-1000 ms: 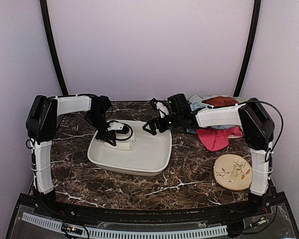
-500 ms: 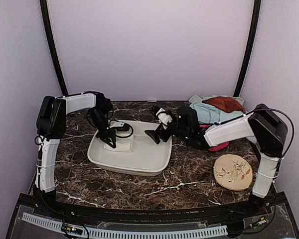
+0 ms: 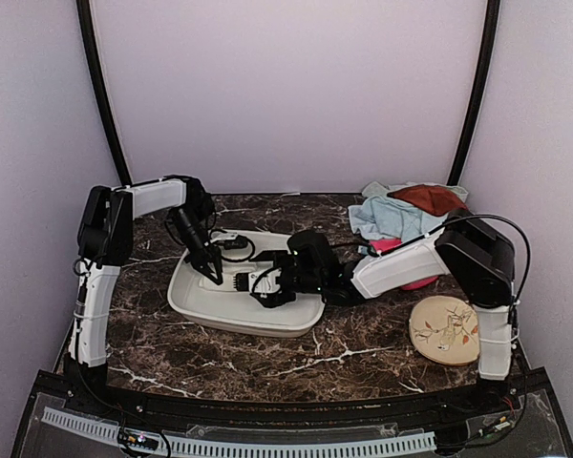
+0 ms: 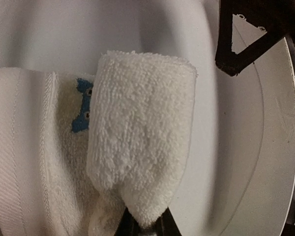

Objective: Roll the towels
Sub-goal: Roll the towel into the bin.

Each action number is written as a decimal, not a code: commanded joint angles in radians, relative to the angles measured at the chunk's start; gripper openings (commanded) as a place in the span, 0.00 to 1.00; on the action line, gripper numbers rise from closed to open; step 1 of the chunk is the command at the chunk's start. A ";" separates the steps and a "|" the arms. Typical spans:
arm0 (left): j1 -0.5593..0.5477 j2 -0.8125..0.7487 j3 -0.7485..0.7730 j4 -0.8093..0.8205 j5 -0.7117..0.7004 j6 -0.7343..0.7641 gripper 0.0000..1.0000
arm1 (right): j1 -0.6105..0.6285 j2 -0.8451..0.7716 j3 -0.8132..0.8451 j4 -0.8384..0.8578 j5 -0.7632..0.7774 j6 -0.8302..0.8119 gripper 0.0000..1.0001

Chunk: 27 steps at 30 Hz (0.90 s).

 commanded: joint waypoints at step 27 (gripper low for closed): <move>0.087 -0.118 -0.025 0.101 0.124 -0.052 0.59 | 0.004 0.309 0.541 -0.548 -0.038 0.139 0.11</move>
